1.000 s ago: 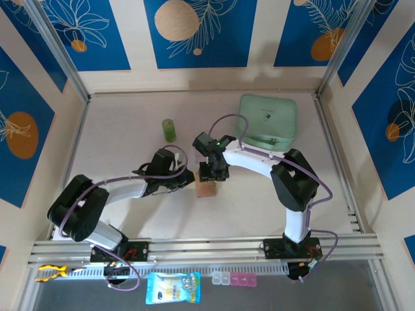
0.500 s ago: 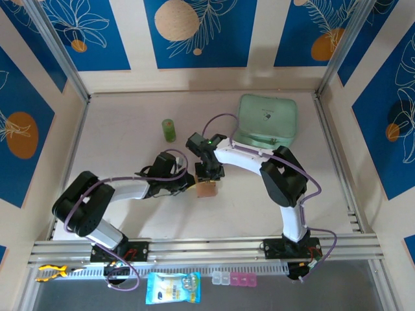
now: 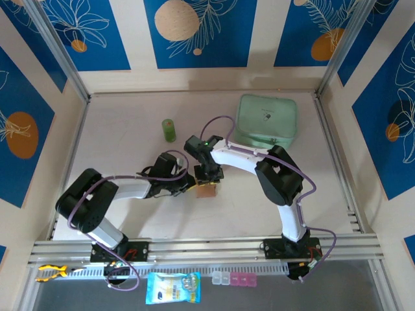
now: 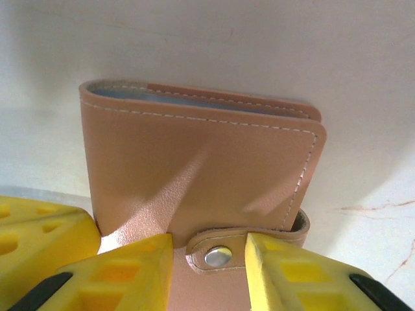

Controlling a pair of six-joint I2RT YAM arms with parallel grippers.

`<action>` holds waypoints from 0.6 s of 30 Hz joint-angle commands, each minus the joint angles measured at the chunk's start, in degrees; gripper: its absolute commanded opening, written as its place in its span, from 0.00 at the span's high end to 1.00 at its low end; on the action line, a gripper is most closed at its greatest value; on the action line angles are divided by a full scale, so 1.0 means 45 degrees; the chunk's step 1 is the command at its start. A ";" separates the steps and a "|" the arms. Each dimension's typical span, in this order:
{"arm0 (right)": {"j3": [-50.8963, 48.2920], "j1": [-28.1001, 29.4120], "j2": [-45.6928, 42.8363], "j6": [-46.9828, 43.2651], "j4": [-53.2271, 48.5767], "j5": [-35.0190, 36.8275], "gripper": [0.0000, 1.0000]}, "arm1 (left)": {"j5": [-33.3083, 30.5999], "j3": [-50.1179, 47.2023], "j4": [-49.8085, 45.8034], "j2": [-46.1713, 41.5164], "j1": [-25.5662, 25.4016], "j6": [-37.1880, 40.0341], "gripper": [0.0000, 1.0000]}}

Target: Take the credit cards out of the card holder

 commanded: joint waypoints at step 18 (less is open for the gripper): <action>0.0364 0.0343 0.0487 -0.0081 -0.0880 0.0927 0.84 | -0.0143 -0.0008 -0.1281 0.0563 -0.0092 -0.0090 1.00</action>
